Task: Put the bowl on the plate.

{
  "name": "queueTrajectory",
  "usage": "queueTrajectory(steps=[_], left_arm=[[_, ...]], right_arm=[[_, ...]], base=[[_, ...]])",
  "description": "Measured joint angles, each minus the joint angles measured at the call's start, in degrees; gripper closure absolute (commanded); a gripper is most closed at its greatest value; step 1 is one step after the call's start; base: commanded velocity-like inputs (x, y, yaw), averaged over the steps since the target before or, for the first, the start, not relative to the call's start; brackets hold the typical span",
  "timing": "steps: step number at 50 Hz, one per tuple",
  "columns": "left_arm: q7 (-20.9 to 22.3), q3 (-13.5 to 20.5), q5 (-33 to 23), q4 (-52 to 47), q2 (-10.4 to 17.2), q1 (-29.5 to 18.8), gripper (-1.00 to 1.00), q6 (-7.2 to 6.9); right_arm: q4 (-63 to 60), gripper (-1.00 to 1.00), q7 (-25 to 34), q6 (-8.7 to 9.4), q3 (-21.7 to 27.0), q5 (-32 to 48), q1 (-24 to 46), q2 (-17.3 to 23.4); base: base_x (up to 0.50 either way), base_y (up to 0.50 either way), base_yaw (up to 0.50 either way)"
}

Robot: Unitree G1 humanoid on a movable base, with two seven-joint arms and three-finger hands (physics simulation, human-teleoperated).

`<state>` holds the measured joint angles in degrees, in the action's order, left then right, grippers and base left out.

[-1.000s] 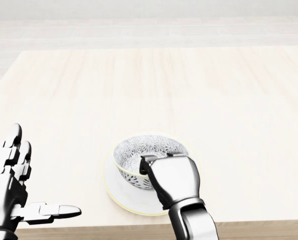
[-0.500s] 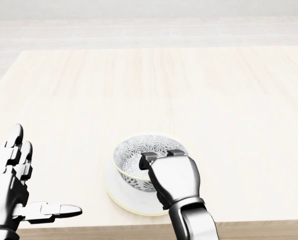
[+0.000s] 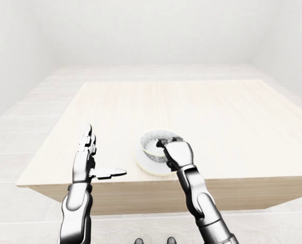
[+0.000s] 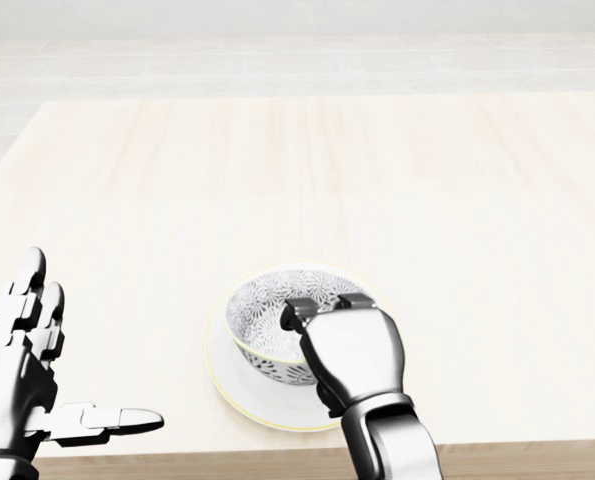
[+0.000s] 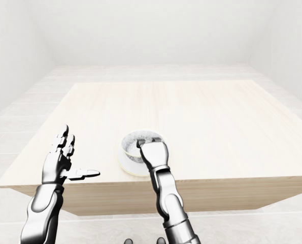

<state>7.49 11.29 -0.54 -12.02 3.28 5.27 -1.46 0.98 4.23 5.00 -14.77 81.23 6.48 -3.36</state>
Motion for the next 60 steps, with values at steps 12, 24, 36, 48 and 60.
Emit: queueTrajectory(steps=[12,24,36,48,60], left_arm=[[0.15,0.09,0.22,-0.35,0.04,0.19,-1.00,-0.13],[0.34,0.34,0.36,-1.33,0.01,0.46,-1.00,-0.67],[0.45,0.43,0.24,-1.80,-0.07,0.48,-1.00,-0.98],[0.26,0.43,0.10,-1.39,-0.06,0.28,-1.00,-0.75],[0.23,0.45,0.16,-1.61,-0.07,0.38,-1.00,-0.83]], right_arm=[[-1.25,-0.30,0.40,0.00,-0.05,0.16,-0.51,0.05],[-2.86,-1.00,1.09,0.00,-0.15,0.51,-1.06,0.13],[-4.53,-1.00,1.94,0.00,-0.07,0.72,-1.42,0.22],[-6.66,-1.00,3.91,0.00,0.58,0.01,-1.41,0.35],[-13.68,-1.00,9.39,0.00,1.57,-1.70,-2.86,1.03]], base=[[0.00,0.00,0.00],[0.00,0.00,0.00],[0.00,0.00,0.00],[0.00,0.00,0.00],[0.00,0.00,0.00]])
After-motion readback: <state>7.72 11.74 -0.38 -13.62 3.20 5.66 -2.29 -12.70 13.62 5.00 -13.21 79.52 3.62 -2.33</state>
